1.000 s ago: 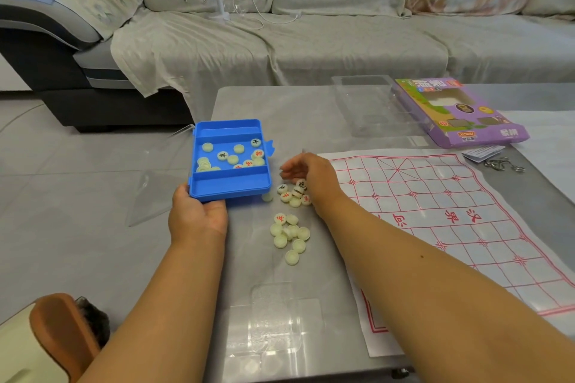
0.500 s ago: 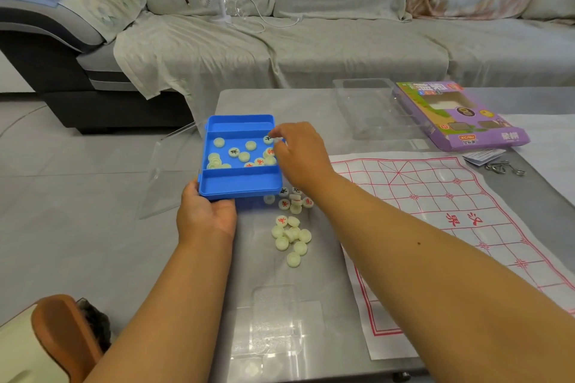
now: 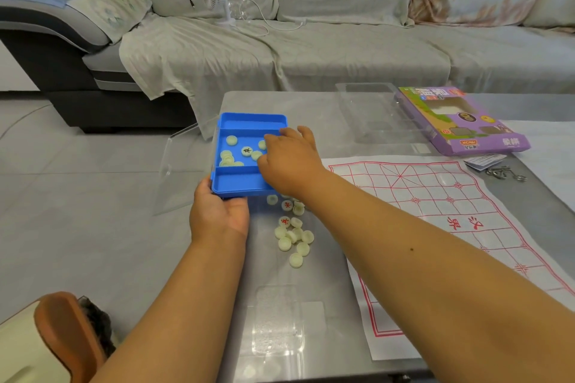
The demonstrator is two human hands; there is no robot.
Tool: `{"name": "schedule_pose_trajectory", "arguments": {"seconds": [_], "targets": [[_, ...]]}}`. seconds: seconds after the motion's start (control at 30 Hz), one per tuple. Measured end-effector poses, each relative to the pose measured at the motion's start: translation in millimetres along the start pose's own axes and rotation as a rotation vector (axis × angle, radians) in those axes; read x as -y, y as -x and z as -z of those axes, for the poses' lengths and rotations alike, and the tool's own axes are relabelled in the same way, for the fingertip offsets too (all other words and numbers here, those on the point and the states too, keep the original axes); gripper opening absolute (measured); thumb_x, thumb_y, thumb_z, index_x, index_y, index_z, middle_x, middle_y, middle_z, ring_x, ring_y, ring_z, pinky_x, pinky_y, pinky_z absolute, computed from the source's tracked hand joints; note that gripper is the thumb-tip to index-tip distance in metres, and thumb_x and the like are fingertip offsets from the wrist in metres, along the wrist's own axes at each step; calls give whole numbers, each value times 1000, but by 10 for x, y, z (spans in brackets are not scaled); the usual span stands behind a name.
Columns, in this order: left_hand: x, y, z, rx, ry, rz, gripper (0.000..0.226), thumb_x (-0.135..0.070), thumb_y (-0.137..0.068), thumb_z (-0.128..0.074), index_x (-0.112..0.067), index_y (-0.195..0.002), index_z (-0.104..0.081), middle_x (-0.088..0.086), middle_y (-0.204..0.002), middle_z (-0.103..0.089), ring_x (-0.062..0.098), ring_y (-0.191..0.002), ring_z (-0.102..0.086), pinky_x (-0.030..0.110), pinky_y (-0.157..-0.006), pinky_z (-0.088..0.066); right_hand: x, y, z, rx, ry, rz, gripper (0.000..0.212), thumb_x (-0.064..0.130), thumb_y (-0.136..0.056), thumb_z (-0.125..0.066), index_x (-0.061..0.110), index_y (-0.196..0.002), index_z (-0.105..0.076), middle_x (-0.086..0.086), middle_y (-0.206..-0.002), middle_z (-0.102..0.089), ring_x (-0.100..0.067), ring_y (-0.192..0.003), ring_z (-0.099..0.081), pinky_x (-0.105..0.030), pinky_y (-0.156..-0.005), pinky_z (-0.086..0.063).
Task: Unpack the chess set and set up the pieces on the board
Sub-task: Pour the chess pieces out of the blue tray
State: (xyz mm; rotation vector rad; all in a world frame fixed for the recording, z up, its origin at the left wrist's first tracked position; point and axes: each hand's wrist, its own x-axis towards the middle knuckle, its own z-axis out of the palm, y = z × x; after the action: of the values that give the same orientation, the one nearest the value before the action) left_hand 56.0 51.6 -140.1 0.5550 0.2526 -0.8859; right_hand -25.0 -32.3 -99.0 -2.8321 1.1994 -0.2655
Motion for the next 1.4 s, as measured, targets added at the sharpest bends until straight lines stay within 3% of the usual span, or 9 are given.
{"name": "schedule_pose_trajectory", "arguments": {"seconds": [0.2,0.33,0.47,0.63,0.77,0.97,1.13,1.23,1.4], "targets": [[-6,-29,31,-5,-1,-9,30,-17,-99,-41,-5,-121,-58,15,-113,-68,25,-100,-69,41,-85,-57,28,76,241,-13,-677,-69,47,8,-92,-35,13,-138,-42,-7,-137,-52,-23,-123,-48,-37,-103,-38],[-2,-6,14,-15,-11,-26,27,-17,-99,-43,-6,-117,-60,14,-111,-68,24,-98,-69,40,-84,-57,22,108,367,58,-346,-129,34,8,-92,-37,4,-124,-47,-15,-119,-59,-30,-103,-56,-40,-88,-46],[23,38,12,-20,-21,-13,25,-13,-98,-42,-5,-110,-61,14,-107,-68,23,-94,-69,36,-73,-59,195,144,372,196,-150,-69,7,12,-96,-37,6,-95,-41,-11,-99,-51,-24,-82,-45,-31,-69,-34],[30,67,-7,-9,-32,-14,22,-13,-98,-42,-5,-103,-62,14,-98,-70,22,-84,-71,35,-69,-59,167,29,342,119,-515,-122,41,10,-93,-36,9,-132,-47,-11,-129,-55,-27,-114,-52,-34,-91,-44],[19,63,-8,-12,-69,-26,24,-16,-99,-43,-7,-114,-60,14,-107,-69,24,-95,-70,40,-81,-58,-50,-32,374,0,-191,-35,39,13,-92,-36,12,-129,-49,-11,-117,-61,-27,-108,-53,-36,-93,-40],[34,101,-43,-27,-52,-26,19,-15,-99,-43,-9,-102,-61,12,-98,-69,21,-89,-70,35,-71,-59,-74,53,293,77,148,59,34,18,-94,-36,14,-123,-53,-6,-108,-63,-23,-104,-54,-38,-99,-27],[27,92,-16,-16,-24,1,22,-16,-99,-43,-7,-109,-60,15,-108,-67,24,-95,-69,37,-75,-59,27,131,229,216,-497,-52,44,9,-96,-34,13,-139,-40,-9,-134,-52,-24,-118,-50,-28,-92,-37],[25,98,-28,0,-10,-4,22,-17,-99,-42,-7,-108,-60,15,-108,-68,25,-95,-69,39,-77,-59,-43,84,232,110,-856,-147,47,1,-92,-34,12,-138,-41,-6,-138,-49,-20,-123,-49,-29,-96,-42],[65,111,-33,22,-17,22,23,-15,-99,-42,-4,-109,-60,15,-108,-68,24,-94,-69,37,-77,-59,-6,23,167,91,-504,-87,47,23,-93,-47,11,-138,-40,-8,-137,-48,-23,-121,-48,-33,-96,-40]]}}
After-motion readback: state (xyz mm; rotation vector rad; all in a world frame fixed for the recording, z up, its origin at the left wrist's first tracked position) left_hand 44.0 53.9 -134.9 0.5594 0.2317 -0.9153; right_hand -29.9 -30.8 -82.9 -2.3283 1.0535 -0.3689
